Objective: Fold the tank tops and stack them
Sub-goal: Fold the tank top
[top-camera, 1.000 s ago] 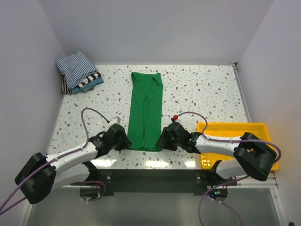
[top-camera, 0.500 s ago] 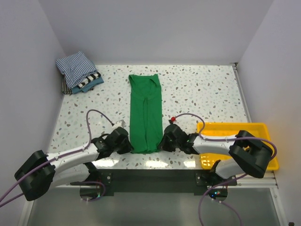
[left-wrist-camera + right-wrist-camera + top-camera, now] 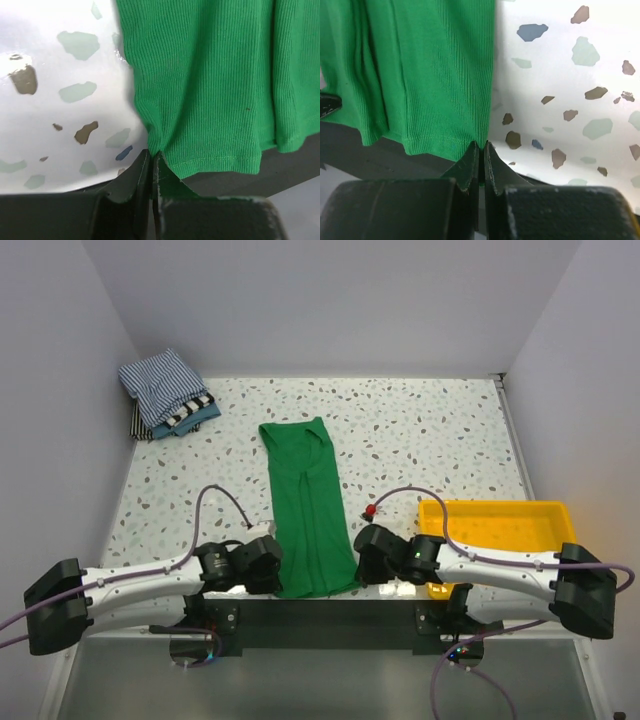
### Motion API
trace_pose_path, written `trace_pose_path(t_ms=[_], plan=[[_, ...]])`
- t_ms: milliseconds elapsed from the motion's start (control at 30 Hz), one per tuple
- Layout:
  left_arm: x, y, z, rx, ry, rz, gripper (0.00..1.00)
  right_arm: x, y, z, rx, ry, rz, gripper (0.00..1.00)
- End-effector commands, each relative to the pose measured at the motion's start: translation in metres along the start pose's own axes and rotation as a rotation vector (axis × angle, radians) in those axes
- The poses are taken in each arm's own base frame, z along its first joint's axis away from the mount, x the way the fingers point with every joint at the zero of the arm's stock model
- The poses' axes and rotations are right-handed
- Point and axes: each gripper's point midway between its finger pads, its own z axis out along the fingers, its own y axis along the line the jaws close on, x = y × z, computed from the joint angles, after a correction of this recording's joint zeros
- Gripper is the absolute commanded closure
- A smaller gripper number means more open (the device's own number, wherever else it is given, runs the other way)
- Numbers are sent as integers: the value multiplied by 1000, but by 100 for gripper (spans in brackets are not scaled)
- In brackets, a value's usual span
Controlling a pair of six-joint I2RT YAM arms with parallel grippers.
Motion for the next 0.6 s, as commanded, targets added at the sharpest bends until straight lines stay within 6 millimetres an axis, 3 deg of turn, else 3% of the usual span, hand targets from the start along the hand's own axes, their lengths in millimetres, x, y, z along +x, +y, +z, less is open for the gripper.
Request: trace_pose_path(t_ms=[0, 267, 400, 567], plan=[[-9, 0, -16, -48, -31, -28, 100, -17, -2, -17, 65, -61, -28, 100], [-43, -24, -25, -57, -140, -10, 100, -48, 29, -17, 83, -112, -87, 100], [-76, -35, -36, -50, -231, -23, 100, -63, 41, -10, 98, -128, -101, 100], [-120, -34, -42, -45, -322, -75, 100, -98, 54, -6, 88, -179, -86, 100]])
